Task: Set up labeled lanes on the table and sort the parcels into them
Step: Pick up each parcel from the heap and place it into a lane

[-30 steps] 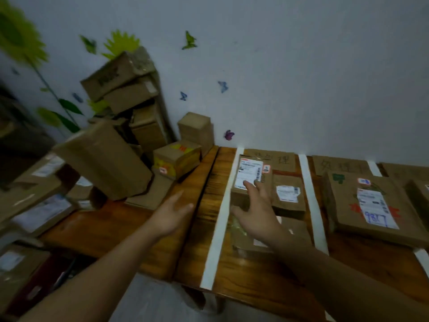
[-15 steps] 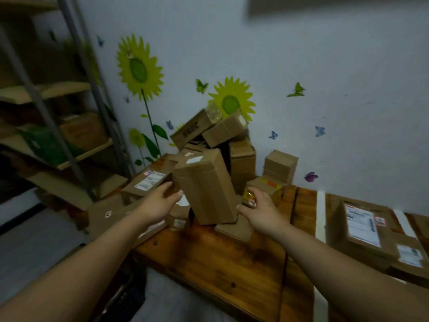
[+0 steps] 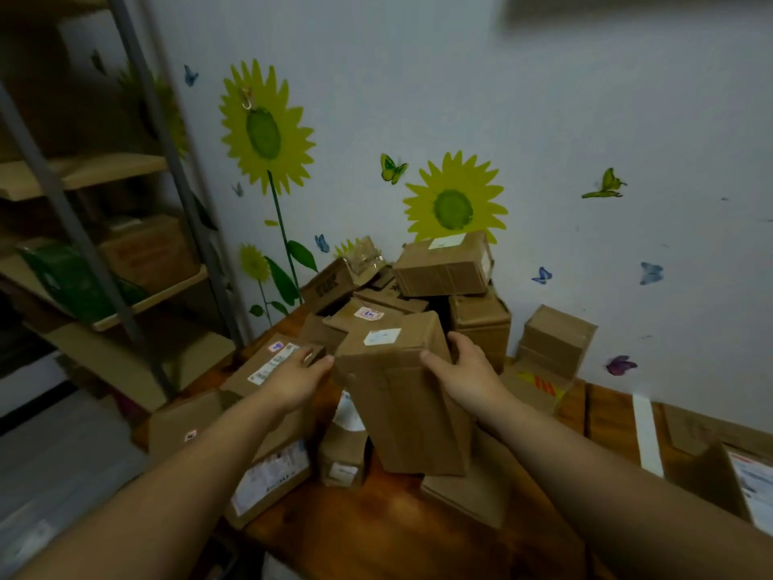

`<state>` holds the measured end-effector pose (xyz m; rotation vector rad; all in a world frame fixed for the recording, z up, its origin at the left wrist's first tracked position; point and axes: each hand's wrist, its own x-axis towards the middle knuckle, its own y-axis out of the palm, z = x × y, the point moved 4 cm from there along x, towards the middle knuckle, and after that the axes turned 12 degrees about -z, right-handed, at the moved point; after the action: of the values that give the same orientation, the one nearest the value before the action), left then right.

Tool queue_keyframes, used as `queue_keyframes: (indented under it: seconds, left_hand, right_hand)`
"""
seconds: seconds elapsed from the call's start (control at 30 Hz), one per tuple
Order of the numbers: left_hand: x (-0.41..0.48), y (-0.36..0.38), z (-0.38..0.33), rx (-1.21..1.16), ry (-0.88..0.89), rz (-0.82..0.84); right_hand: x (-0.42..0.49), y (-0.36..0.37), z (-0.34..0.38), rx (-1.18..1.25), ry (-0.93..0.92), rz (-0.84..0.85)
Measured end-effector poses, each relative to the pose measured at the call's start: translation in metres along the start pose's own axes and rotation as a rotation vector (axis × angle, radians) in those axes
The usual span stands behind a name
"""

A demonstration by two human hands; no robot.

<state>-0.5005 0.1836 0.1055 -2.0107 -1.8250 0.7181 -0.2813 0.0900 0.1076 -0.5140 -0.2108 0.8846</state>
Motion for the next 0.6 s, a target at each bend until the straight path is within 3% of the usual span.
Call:
queue_keyframes:
  seconds: [0.13, 0.33, 0.6]
  left_hand:
    - [0.039, 0.022, -0.011, -0.018, -0.048, 0.039]
    - [0.048, 0.046, -0.009, -0.087, -0.167, 0.254]
    - [0.013, 0.029, 0.006, -0.224, -0.107, 0.447]
  right_hand:
    - [0.035, 0.017, 0.004, 0.031, 0.125, -0.001]
    - [0.034, 0.020, 0.002, 0.030, 0.172, 0.019]
    - [-0.039, 0.004, -0.002, 0.016, 0.119, -0.194]
